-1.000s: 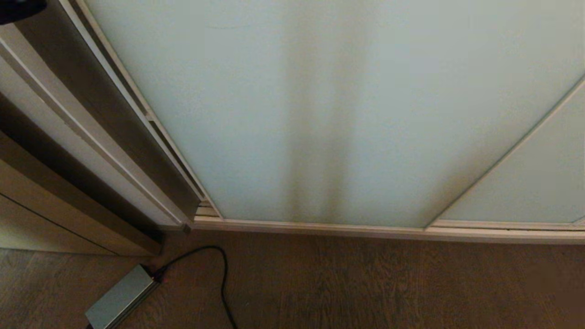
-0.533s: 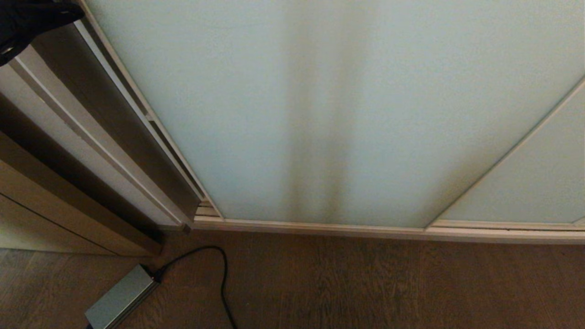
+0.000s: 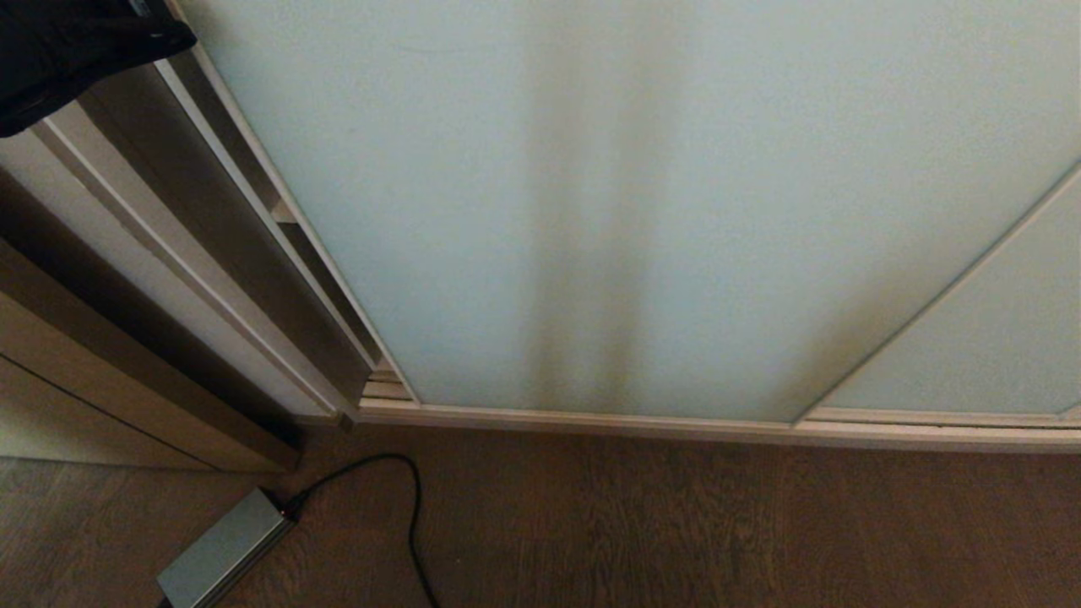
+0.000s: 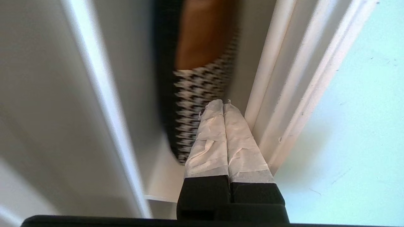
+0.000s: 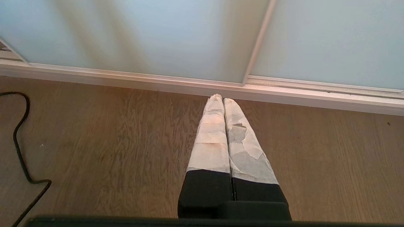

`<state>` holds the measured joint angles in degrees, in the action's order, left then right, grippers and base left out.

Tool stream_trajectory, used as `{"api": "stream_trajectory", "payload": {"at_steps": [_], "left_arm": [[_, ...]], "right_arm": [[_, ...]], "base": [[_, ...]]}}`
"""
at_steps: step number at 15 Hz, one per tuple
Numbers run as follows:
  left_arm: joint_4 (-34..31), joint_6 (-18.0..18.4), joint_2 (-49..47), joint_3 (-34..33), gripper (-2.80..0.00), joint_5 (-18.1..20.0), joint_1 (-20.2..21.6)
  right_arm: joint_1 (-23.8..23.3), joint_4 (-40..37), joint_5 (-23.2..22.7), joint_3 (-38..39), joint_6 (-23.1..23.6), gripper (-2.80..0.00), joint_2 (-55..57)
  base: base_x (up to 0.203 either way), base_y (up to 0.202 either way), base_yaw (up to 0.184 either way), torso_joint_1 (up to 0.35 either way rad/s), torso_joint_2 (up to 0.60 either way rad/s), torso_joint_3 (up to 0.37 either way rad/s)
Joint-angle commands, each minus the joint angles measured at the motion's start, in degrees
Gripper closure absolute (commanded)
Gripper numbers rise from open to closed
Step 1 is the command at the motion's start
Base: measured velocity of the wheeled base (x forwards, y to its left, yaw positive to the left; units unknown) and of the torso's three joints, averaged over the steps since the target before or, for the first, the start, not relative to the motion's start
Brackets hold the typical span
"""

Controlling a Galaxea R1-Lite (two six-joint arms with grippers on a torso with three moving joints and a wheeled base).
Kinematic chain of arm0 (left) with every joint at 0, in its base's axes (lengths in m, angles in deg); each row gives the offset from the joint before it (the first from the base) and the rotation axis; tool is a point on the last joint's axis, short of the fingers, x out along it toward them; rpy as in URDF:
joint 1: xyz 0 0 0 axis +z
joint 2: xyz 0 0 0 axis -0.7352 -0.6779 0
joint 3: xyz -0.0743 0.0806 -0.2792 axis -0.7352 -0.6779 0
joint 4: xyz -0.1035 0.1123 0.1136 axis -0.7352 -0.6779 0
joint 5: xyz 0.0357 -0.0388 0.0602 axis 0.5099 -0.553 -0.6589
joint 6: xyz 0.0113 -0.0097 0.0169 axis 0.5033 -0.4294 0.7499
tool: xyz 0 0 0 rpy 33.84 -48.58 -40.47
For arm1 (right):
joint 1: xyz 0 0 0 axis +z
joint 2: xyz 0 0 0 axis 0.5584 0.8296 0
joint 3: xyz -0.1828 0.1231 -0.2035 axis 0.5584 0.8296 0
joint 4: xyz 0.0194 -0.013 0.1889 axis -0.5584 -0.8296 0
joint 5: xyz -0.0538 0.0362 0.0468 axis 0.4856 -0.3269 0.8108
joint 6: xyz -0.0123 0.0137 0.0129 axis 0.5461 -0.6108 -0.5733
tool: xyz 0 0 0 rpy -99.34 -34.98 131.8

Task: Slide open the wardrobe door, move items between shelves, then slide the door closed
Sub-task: Open the door

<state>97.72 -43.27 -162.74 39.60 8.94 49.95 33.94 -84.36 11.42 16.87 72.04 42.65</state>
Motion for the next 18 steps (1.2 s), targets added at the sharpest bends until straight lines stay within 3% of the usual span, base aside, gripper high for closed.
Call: {"api": "stream_trajectory", "payload": {"at_steps": [1,7,15,18], "left_arm": [[0.26,-0.14,0.52,-0.29,0.00,0.33,-1.48],[0.52,-0.41,0.19,-1.48,0.00,-0.53,-10.56],[3.51,0.19,-7.68,0.39,0.00,-8.94,-25.97],[5.84,0.24,-8.81,0.54,0.00,-10.05,-30.74]], "right_arm": [[0.00,0.04,-0.04,0.09,0.01,0.00,-0.10],[0.00,0.04,-0.04,0.00,-0.02,0.00,-0.10],[0.00,0.04,-0.04,0.00,0.07,0.00,-0.10],[0.09,0.04,-0.04,0.00,-0.02,0.00,-0.10]], "base": [[0.000,0.000,0.000,0.000,0.00,0.000],[0.000,0.000,0.000,0.000,0.00,0.000],[0.000,0.000,0.000,0.000,0.00,0.000],[0.000,0.000,0.000,0.000,0.00,0.000]]}}
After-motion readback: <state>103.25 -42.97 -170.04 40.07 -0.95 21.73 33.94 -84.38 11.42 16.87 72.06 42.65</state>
